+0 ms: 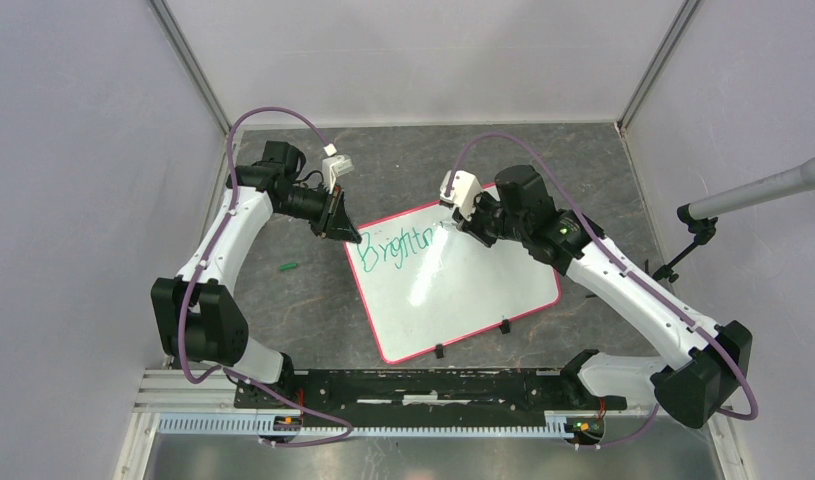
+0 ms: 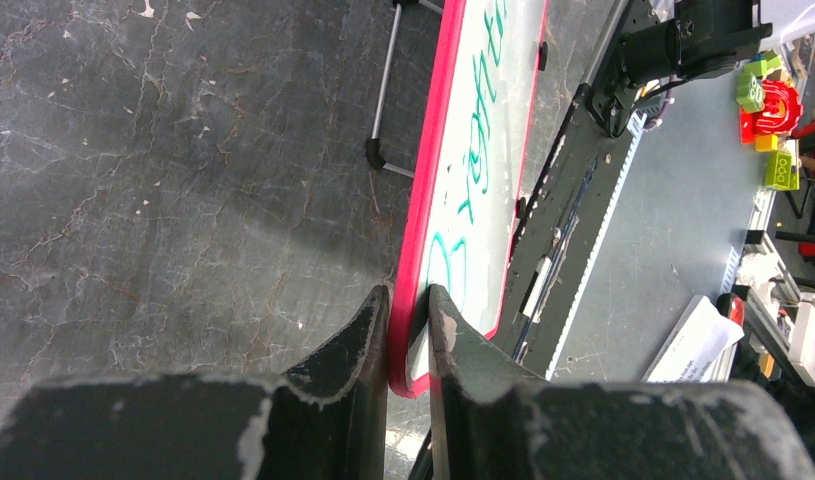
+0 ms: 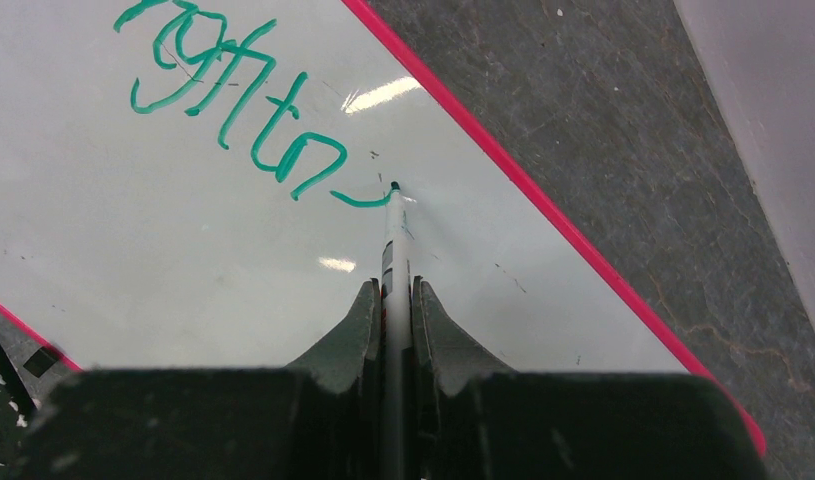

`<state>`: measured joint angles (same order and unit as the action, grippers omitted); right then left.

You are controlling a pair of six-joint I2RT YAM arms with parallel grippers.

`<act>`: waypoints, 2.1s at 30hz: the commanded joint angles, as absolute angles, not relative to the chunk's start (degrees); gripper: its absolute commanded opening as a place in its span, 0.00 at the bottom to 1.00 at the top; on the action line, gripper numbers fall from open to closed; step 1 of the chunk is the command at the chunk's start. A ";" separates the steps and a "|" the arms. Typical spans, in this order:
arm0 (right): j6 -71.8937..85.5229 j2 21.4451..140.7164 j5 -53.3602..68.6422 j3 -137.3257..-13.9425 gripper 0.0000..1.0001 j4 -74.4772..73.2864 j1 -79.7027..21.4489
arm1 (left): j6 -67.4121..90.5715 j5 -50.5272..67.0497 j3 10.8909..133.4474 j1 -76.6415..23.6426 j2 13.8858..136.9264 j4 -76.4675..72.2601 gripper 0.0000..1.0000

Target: Write a sentence on the whiteboard

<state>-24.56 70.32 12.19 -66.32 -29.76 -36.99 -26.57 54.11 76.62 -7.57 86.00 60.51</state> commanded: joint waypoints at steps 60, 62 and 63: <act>-26.49 71.37 11.67 -69.83 0.00 -31.86 -35.68 | -27.29 53.26 76.03 -7.65 85.58 59.31 0.02; -26.76 71.17 12.42 -68.99 0.00 -32.41 -35.68 | -27.25 53.26 75.94 -7.65 85.62 59.26 0.02; -26.89 70.86 12.71 -68.51 0.00 -32.58 -35.68 | -27.32 53.27 75.94 -7.65 85.73 59.29 0.02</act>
